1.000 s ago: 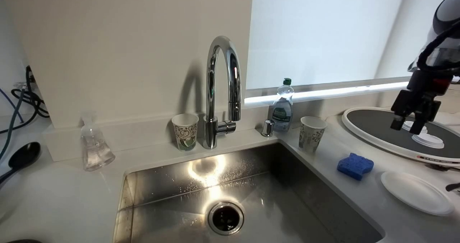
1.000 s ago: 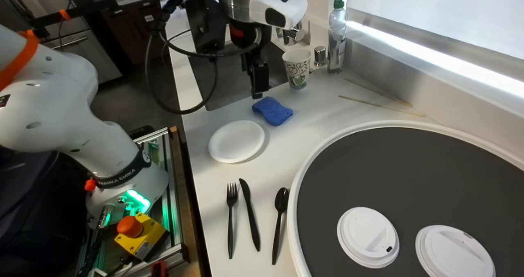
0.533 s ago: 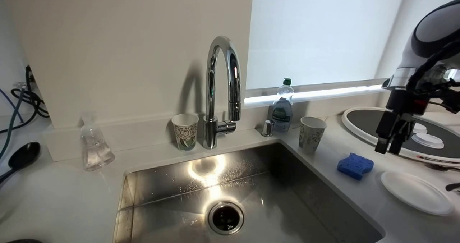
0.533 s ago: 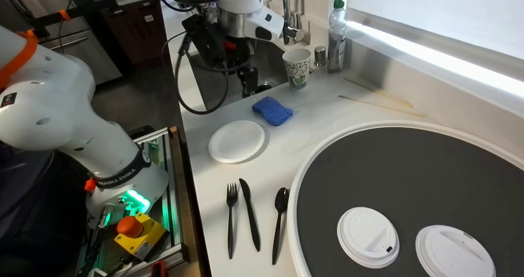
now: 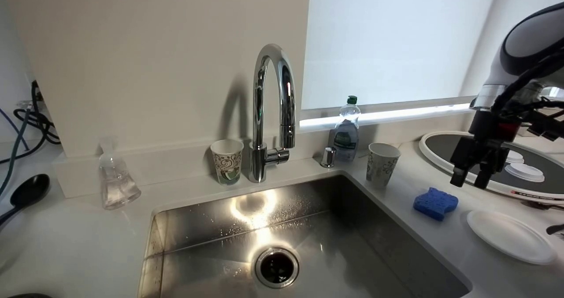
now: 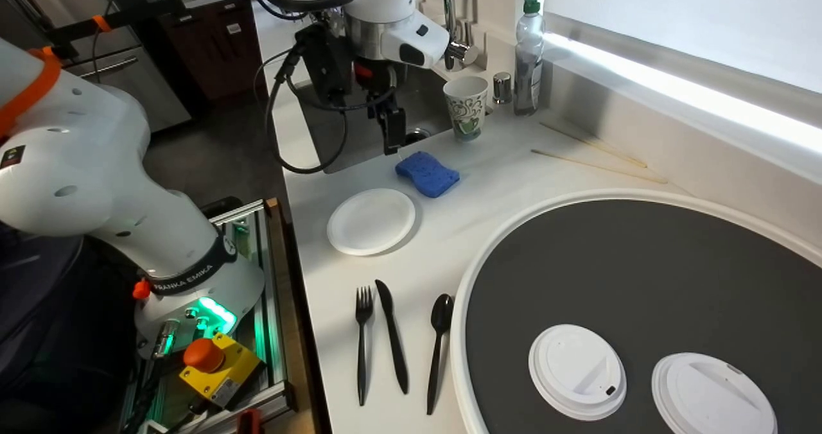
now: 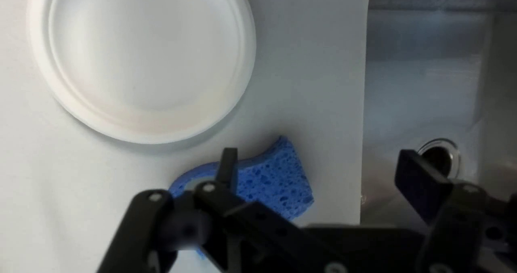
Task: Use the blue sponge to wipe the tray and counter then place it in the sink.
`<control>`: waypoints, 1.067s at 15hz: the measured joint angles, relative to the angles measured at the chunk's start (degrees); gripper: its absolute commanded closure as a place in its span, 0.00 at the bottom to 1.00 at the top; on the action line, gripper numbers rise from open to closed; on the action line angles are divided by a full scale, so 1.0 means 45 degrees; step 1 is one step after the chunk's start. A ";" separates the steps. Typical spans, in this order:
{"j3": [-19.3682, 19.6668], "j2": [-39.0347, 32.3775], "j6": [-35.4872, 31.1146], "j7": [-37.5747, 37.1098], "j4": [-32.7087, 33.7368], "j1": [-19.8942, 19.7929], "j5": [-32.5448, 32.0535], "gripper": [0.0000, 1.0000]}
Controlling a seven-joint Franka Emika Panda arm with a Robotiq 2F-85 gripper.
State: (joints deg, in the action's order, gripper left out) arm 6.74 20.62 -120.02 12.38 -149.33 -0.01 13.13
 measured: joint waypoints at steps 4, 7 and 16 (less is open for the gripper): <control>-0.0687 -0.0355 -0.1783 -0.2710 -0.0237 -0.0115 -0.0036 0.00; -0.1120 -0.0573 -0.3026 -0.3984 -0.0492 -0.0180 -0.0203 0.00; -0.1626 -0.1021 -0.4703 -0.6141 -0.1212 -0.0401 -0.1076 0.00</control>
State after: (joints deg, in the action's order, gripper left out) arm -0.57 16.02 -141.18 -15.25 -154.78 -1.81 8.28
